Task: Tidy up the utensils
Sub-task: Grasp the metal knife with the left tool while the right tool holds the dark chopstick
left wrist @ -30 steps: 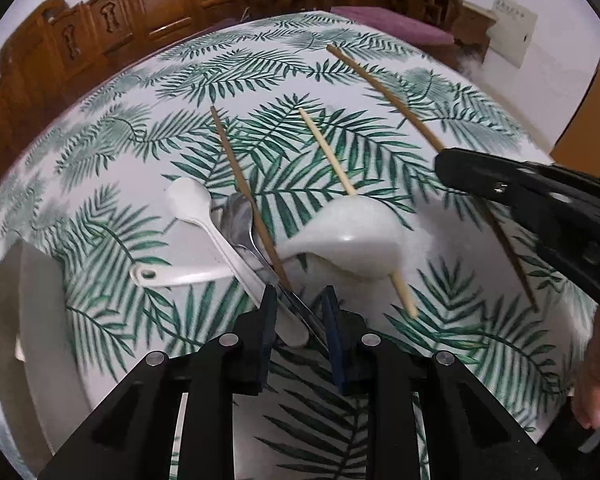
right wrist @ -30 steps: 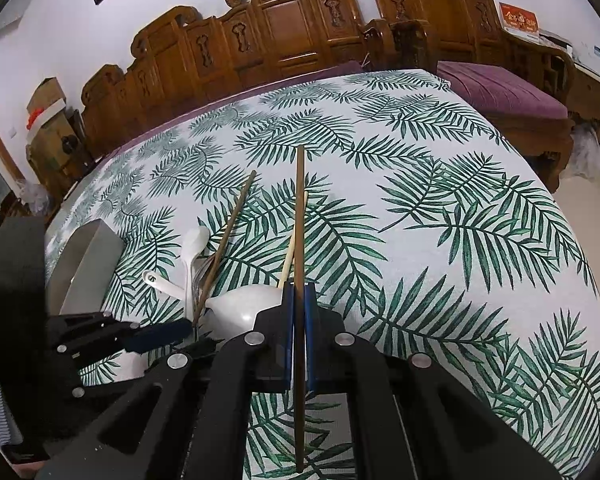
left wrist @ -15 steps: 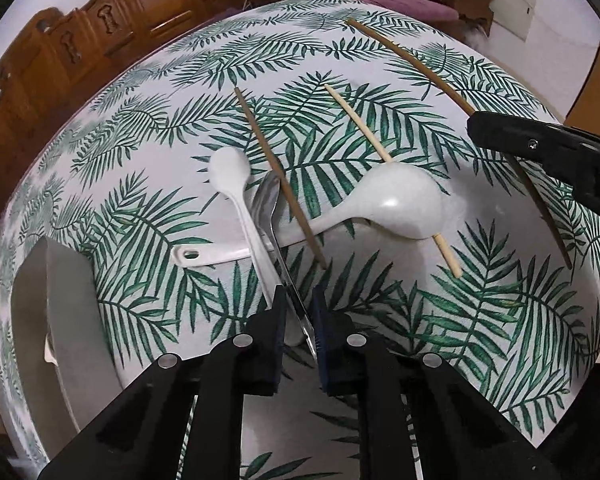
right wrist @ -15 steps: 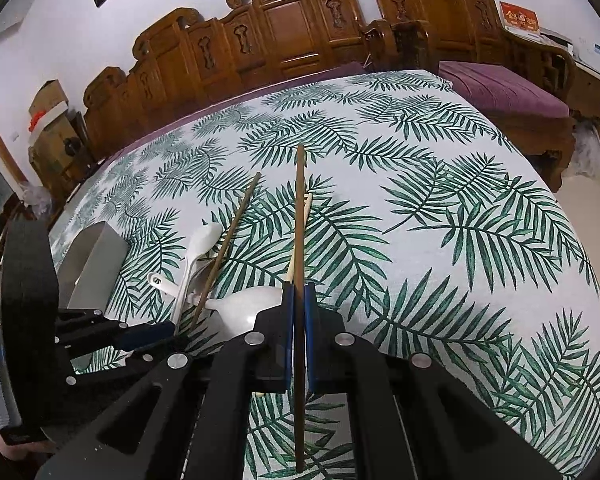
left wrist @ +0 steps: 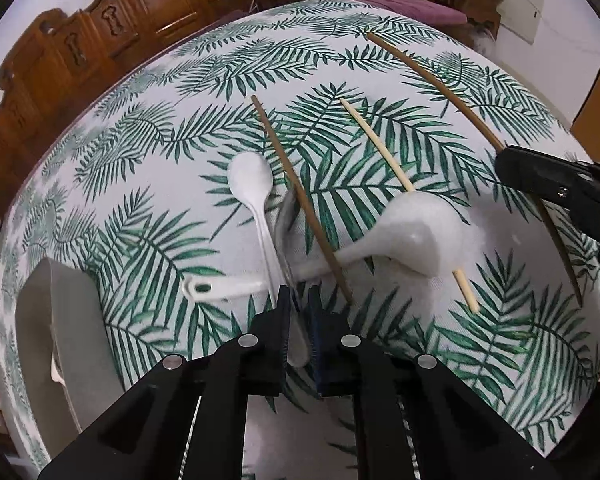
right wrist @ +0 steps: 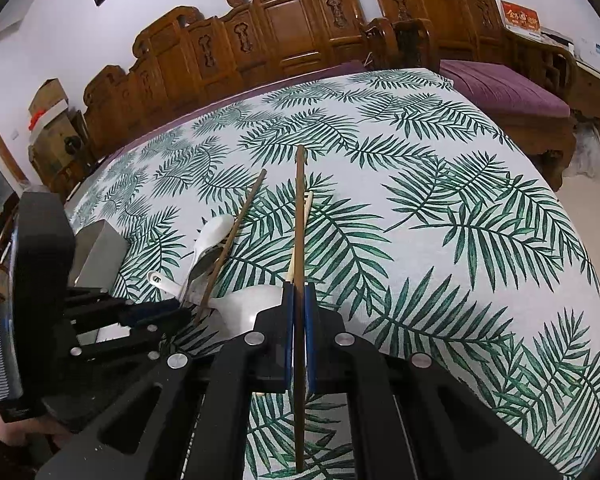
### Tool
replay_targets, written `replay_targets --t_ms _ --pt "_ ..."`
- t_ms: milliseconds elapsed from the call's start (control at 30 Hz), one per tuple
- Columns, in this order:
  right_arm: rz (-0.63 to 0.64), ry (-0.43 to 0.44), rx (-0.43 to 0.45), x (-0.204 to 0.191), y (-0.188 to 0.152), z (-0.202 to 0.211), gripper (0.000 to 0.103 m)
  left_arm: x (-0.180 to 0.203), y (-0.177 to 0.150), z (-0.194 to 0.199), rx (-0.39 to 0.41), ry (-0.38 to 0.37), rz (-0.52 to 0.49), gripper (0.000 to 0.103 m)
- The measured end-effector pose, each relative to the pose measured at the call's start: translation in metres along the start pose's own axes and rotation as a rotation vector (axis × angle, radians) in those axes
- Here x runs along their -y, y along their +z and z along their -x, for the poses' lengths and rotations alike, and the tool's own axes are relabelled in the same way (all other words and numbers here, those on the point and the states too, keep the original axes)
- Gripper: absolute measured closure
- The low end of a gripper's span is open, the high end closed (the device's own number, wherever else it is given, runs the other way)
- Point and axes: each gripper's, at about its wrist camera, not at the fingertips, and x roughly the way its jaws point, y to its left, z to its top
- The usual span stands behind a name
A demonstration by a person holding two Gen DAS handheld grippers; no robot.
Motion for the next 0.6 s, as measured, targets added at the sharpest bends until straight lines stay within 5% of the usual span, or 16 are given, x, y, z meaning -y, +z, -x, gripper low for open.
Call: replay_targets --t_ms 600 --pt "0.012 0.003 -0.005 -0.006 -0.001 -0.001 0.097 -0.041 -0.02 0.025 0.052 -0.048 0.089 0.102"
